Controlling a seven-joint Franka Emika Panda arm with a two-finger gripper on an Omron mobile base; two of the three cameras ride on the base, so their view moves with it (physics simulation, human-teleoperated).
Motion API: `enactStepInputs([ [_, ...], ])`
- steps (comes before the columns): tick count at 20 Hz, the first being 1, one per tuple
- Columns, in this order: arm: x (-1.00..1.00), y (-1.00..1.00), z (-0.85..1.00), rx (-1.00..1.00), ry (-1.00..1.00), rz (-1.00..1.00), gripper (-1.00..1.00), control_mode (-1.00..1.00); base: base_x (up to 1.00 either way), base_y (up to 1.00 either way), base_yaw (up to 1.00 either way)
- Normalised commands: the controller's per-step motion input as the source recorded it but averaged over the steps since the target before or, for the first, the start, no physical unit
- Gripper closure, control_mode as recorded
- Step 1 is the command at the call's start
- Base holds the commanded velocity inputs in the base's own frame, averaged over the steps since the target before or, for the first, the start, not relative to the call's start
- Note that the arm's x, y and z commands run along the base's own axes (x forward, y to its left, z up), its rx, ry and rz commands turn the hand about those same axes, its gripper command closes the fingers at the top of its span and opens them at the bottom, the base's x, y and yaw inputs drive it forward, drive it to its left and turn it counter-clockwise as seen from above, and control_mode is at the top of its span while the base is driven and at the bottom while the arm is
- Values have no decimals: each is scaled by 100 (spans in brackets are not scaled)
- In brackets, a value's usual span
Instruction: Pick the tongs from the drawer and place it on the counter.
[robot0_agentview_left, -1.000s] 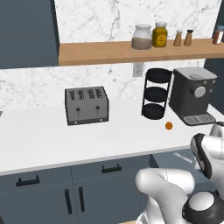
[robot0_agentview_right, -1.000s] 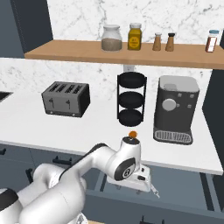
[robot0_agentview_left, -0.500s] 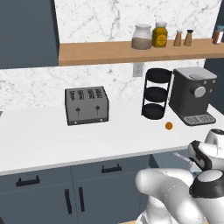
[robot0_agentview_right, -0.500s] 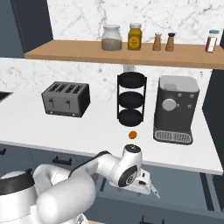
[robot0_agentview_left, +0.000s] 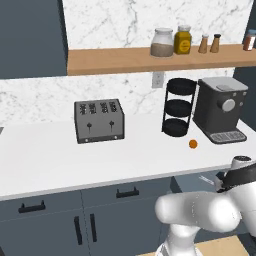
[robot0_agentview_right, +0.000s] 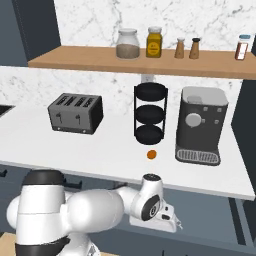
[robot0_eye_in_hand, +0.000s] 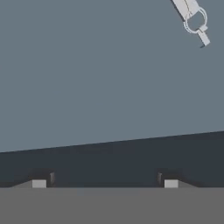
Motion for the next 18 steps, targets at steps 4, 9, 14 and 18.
enactStepInputs([
  [4,-100,-92,-25,1,-6,3,-100,-100,0,0,0],
  [9,-100,-79,1,6,-22,4,-100,-100,0,0,0],
  [14,-82,-18,78,6,-40,8,-100,-100,0,0,0],
  [18,-5,0,97,9,-34,8,-100,-100,0,0,0],
])
